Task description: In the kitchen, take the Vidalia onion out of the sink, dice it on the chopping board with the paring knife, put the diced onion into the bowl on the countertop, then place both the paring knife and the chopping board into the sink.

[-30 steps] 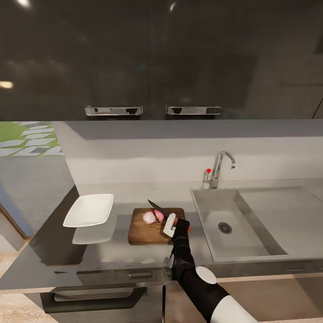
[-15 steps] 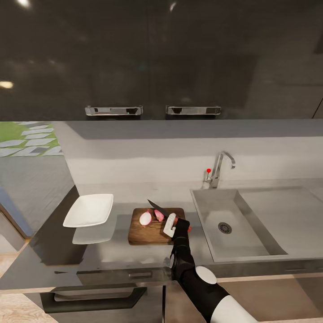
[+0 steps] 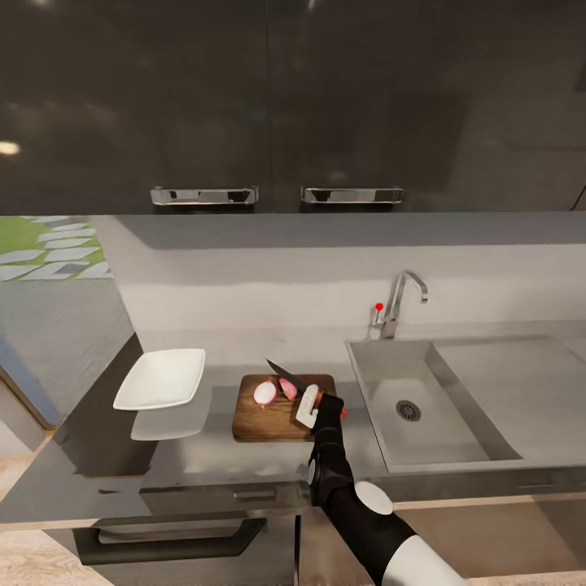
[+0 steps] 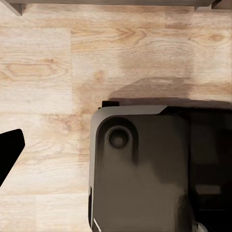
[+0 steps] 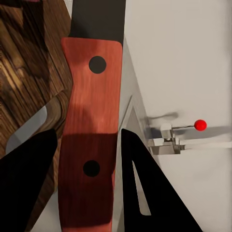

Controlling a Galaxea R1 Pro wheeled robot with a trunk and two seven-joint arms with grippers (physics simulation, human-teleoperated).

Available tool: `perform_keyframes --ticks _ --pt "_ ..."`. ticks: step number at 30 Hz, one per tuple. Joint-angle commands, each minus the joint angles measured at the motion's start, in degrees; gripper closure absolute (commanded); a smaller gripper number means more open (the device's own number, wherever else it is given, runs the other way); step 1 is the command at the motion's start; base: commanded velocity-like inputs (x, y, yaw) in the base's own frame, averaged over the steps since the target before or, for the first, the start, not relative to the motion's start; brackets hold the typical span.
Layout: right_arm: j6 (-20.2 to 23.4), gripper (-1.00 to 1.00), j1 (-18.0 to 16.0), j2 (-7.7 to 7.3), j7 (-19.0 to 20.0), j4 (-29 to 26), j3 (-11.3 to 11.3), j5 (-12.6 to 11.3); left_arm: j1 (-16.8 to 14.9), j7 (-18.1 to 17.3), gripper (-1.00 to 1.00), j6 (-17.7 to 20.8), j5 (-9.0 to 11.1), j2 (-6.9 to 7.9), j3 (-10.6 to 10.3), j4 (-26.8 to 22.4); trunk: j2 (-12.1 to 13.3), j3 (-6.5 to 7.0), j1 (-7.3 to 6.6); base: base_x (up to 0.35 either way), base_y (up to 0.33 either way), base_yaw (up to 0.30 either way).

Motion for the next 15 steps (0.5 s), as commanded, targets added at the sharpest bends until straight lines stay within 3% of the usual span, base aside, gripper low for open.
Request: perform_keyframes --ticks 1,15 --pt "0.3 1.0 -0.1 -0.03 -0.1 1.0 0.2 -1.1 0.0 -0.1 -1.0 -0.2 0.6 0.07 -0.4 0.1 -0.1 -0.15 0.04 0.0 0.0 0.0" --pt "0.3 1.0 0.0 -0.07 -0.1 1.0 0.2 -1.1 0.0 -0.1 -1.0 -0.2 0.6 0.07 -0.4 0.1 -0.1 -0.2 0.04 0.0 0.0 0.0"
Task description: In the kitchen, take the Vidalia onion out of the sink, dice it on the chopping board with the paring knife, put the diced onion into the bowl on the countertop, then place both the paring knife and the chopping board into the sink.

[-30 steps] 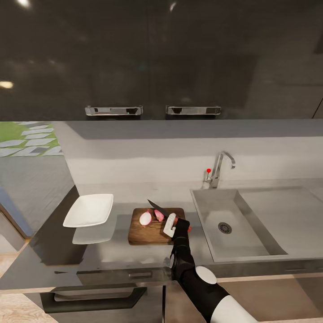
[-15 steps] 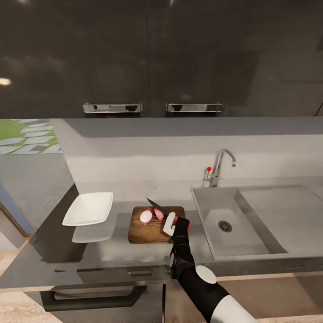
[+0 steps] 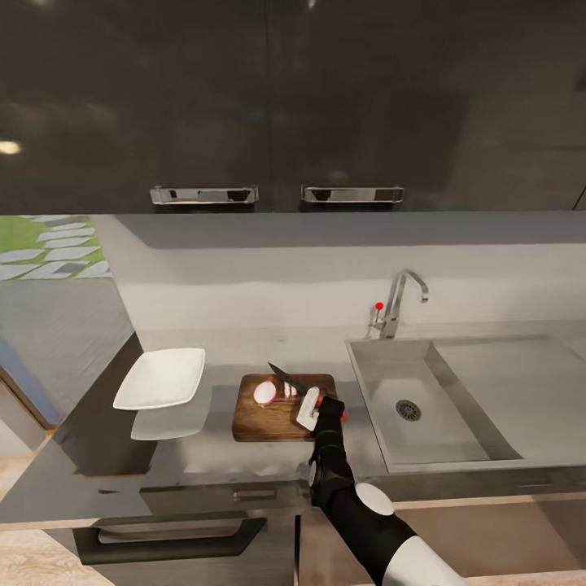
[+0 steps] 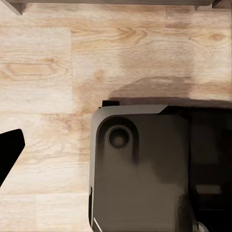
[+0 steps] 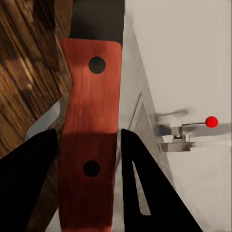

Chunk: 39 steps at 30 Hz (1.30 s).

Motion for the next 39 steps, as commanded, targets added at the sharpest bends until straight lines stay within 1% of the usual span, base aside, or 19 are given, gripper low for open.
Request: perform_keyframes --ticks 1,13,16,19,22,29,35,39 --pt "0.5 1.0 -0.1 -0.01 -0.1 0.0 0.2 0.3 0.0 -0.2 -1.0 -0.2 0.6 0.02 -0.4 0.1 -0.1 -0.12 0.03 0.0 0.0 0.0" --pt "0.4 1.0 -0.1 0.15 -0.2 -0.5 0.1 0.4 0.0 -0.1 -1.0 -0.2 0.6 0.03 -0.4 0.1 -0.1 -0.12 0.03 0.0 0.0 0.0" --pt "0.3 1.0 -0.1 0.25 -0.4 -2.9 -0.1 0.3 0.0 -0.1 -1.0 -0.2 0.6 0.02 -0.4 0.1 -0.1 -0.12 0.03 0.0 0.0 0.0" --pt "0.4 1.0 -0.1 -0.01 -0.4 -8.5 -0.4 0.0 0.0 -0.2 -1.0 -0.2 0.6 0.02 -0.4 0.1 -0.1 -0.12 0.03 -0.047 0.0 0.0" --pt "0.4 1.0 -0.1 -0.12 -0.4 -10.3 -0.3 -1.5 0.0 -0.2 -1.0 -0.2 0.6 0.03 -0.4 0.1 -0.1 -0.12 0.03 -0.209 0.081 0.0" --pt "0.5 1.0 -0.1 0.02 -0.1 -10.2 -0.2 -2.1 0.0 -0.2 -1.0 -0.2 0.6 0.04 -0.4 0.1 -0.1 -0.12 0.03 -0.161 0.189 0.0" --pt "0.5 1.0 -0.1 -0.12 2.5 -10.0 -0.2 -2.1 0.0 -0.2 -1.0 -0.2 0.6 0.03 -0.4 0.1 -0.1 -0.19 0.03 -0.009 0.115 0.0" --pt "0.7 1.0 0.0 -0.14 2.9 -9.9 -0.2 -2.1 0.0 -0.1 -1.0 -0.2 0.6 -0.01 -0.4 0.1 -0.1 -0.51 0.03 0.0 0.006 0.0"
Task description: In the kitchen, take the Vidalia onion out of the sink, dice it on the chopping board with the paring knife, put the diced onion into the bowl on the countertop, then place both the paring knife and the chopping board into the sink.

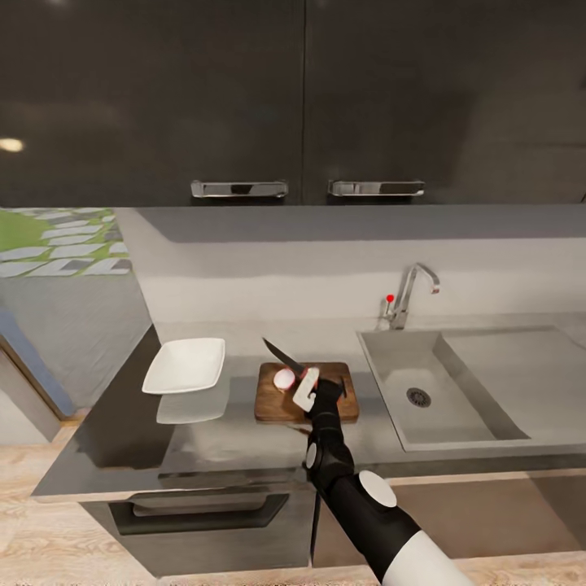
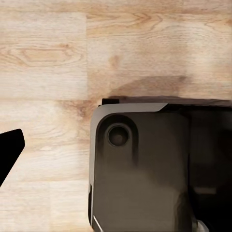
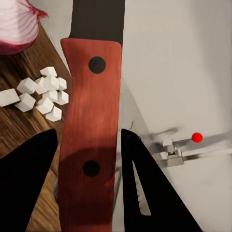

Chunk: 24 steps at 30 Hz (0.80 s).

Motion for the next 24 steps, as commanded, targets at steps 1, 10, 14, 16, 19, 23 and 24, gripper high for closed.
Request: perform_keyframes --ticks 1,10,14,16,19,23,24 --pt "0.5 1.0 -0.1 -0.01 -0.1 0.2 0.2 0.3 0.0 -0.2 -1.0 -0.2 0.6 0.04 -0.4 0.1 -0.1 -0.21 0.03 0.0 0.001 0.0" --pt "0.5 1.0 -0.1 -0.01 0.0 2.1 0.2 0.3 0.0 -0.2 -1.0 -0.2 0.6 0.04 -0.4 0.1 -0.1 -1.03 0.03 0.0 0.0 0.0" --pt "0.5 1.0 -0.1 -0.01 0.0 2.2 0.2 0.3 0.0 -0.1 -1.0 -0.2 0.6 0.04 -0.4 0.1 -0.1 -1.39 0.03 0.0 0.0 0.0" --pt "0.5 1.0 -0.1 -0.01 0.0 2.2 0.2 0.3 0.0 -0.2 -1.0 -0.2 0.5 0.04 -0.4 0.1 -0.1 -1.58 0.03 0.049 0.0 0.0" --pt "0.5 1.0 -0.1 -0.01 0.0 2.2 0.2 0.3 0.0 -0.2 -1.0 -0.2 0.5 0.04 -0.4 0.1 -0.1 -1.85 0.03 0.09 0.0 0.0" --pt "0.5 1.0 -0.1 -0.01 0.0 2.2 0.2 0.3 0.0 -0.2 -1.0 -0.2 0.6 0.04 -0.4 0.1 -0.1 -2.22 0.03 0.03 0.0 0.0" --pt "0.5 1.0 -0.1 -0.01 0.0 2.2 0.2 0.3 0.0 -0.1 -1.0 -0.2 0.6 0.04 -0.4 0.1 -0.1 -2.31 0.03 0.005 0.0 0.0"
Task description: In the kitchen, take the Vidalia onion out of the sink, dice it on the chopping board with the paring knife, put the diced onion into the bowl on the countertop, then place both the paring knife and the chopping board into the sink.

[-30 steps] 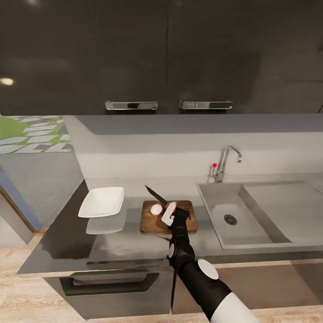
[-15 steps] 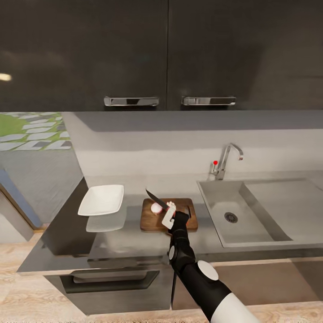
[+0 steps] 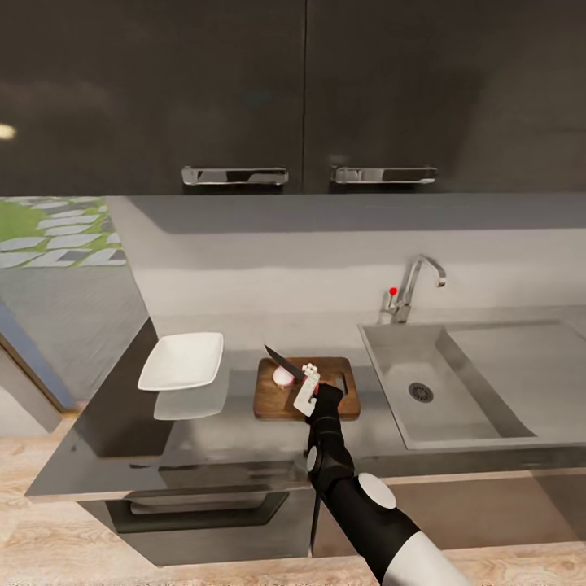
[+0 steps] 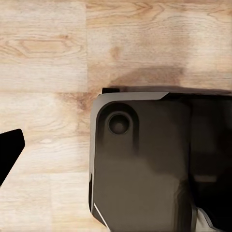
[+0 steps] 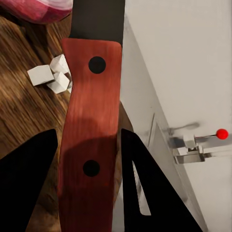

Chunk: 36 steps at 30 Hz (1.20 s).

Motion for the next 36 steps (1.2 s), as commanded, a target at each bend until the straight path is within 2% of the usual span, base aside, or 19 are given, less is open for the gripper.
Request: perform_keyframes --ticks 1,36 --pt "0.5 1.0 -0.1 -0.01 -0.1 0.0 0.2 0.3 0.0 -0.1 -1.0 -0.2 0.6 0.04 -0.4 0.1 -0.1 -0.21 0.03 0.003 0.0 0.0" --pt "0.3 1.0 -0.1 -0.09 -0.1 0.1 0.2 0.3 0.0 -0.2 -1.0 -0.2 0.6 0.04 -0.5 0.1 -0.1 -3.15 0.03 0.004 -0.004 0.0"
